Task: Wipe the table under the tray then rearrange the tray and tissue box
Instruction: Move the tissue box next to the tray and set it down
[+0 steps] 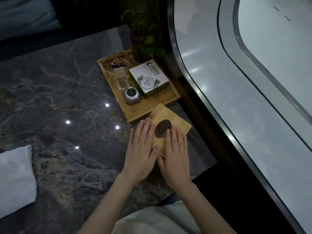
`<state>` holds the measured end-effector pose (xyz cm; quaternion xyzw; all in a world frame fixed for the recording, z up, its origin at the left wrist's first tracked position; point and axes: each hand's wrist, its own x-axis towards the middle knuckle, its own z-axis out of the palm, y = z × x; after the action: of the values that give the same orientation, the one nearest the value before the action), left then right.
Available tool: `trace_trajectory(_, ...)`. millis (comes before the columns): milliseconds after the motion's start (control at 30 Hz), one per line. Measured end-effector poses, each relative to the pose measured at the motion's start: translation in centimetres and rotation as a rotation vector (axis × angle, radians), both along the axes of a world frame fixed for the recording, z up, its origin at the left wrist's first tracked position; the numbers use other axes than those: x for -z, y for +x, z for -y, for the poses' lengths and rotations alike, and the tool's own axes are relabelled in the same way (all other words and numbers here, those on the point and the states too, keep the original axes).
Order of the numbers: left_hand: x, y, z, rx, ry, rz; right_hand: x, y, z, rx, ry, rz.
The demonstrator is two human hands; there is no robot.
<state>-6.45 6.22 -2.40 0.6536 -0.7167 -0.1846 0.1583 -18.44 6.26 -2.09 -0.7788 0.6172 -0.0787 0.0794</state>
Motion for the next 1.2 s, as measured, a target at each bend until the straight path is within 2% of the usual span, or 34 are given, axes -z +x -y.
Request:
trace_trajectory(400, -0.4, 0.6, 5.3, 0.158, -0.033, -0.029, 0.4, 1.0, 2.4, 0.189, 0.022, 0.069)
trace_trajectory(700, -0.3, 0.1, 8.0, 0.24, -0.026, 0.036, 0.6, 0.9, 3.9, 0.235, 0.039, 0.165)
trace_trajectory(1067, -0.3, 0.0, 9.0, 0.272, 0.0, 0.027, 0.2, 0.6, 4.3, 0.223, 0.048, 0.147)
trace_trajectory(1200, -0.6, 0.0, 9.0, 0.255, 0.049, -0.004, -0.9, 0.2, 4.6, 0.247, 0.033, 0.205)
